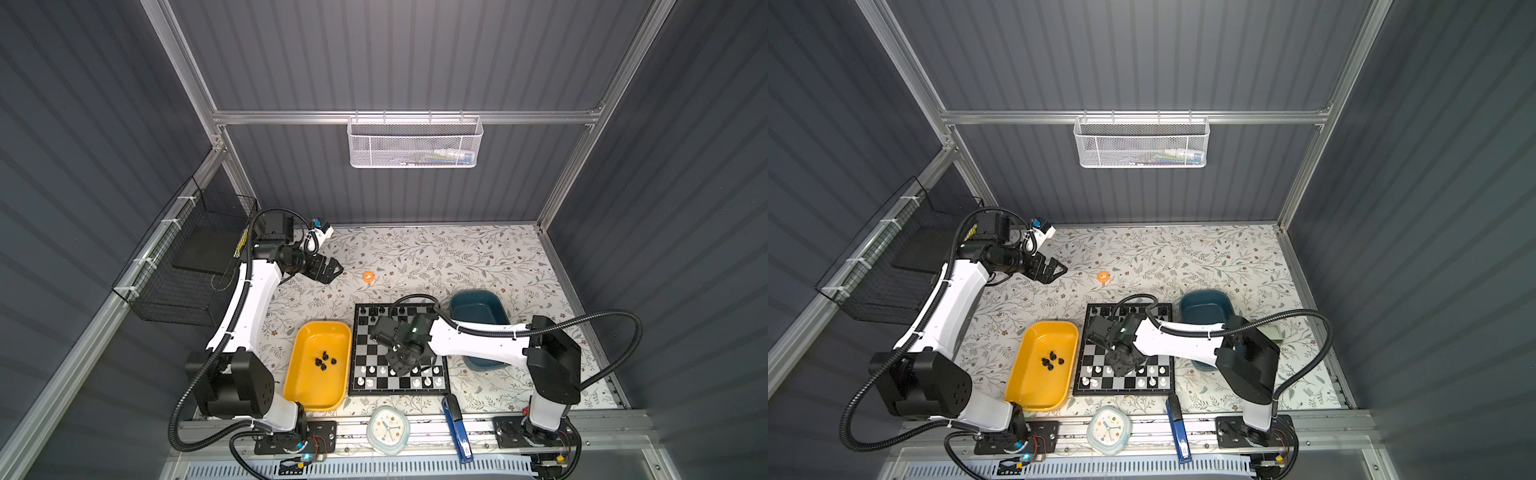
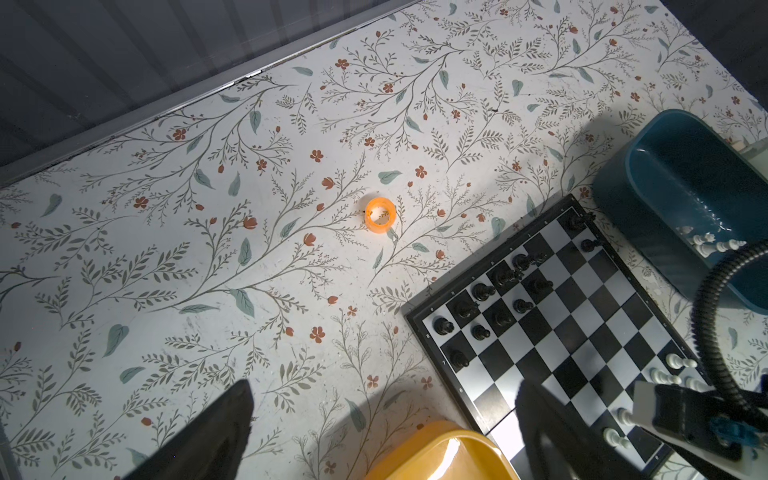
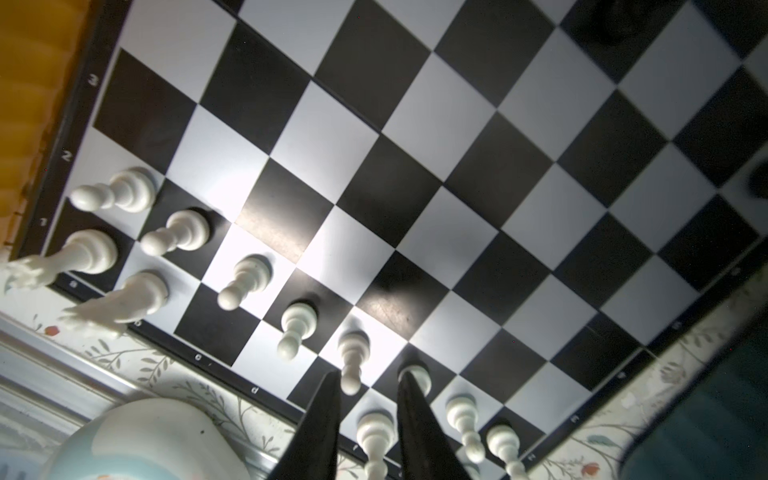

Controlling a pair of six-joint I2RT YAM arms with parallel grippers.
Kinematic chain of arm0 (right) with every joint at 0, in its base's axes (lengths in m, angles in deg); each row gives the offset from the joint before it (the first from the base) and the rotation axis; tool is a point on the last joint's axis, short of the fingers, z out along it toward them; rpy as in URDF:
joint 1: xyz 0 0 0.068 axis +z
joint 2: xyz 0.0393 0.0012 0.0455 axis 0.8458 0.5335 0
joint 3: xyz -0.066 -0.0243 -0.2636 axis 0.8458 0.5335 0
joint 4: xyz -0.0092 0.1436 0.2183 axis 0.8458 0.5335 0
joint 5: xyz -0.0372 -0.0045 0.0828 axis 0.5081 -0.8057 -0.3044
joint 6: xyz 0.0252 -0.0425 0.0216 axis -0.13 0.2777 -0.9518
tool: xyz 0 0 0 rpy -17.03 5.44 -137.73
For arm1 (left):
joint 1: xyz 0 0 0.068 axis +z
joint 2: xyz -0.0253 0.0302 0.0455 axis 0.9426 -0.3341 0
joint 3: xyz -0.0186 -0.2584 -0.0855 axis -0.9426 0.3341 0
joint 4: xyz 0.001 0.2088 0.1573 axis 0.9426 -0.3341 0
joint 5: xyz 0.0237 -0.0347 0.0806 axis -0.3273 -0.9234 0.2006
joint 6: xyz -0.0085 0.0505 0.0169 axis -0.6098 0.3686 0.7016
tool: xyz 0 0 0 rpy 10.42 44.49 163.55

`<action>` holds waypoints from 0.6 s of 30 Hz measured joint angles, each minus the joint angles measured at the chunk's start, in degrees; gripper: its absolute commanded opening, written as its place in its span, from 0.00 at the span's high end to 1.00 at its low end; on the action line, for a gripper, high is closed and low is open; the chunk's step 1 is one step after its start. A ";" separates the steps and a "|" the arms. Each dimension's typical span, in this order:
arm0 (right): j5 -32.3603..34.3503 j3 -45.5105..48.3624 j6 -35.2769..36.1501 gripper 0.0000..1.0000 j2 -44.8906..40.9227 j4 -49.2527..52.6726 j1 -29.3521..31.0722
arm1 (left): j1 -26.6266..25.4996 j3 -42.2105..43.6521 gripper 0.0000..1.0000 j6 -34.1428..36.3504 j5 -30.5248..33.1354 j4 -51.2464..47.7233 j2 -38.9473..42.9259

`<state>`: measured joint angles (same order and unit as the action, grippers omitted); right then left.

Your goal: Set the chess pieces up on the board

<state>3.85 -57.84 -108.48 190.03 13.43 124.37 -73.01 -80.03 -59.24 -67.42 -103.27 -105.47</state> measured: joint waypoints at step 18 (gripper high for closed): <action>0.35 12.90 5.46 0.74 -29.51 4.50 -32.65 | 0.00 -1.77 0.01 0.70 -1.55 -2.16 -1.25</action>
<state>4.20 -44.95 -103.02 160.52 17.94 91.71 -73.01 -81.80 -58.54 -68.97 -105.44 -106.71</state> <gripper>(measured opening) 0.265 0.994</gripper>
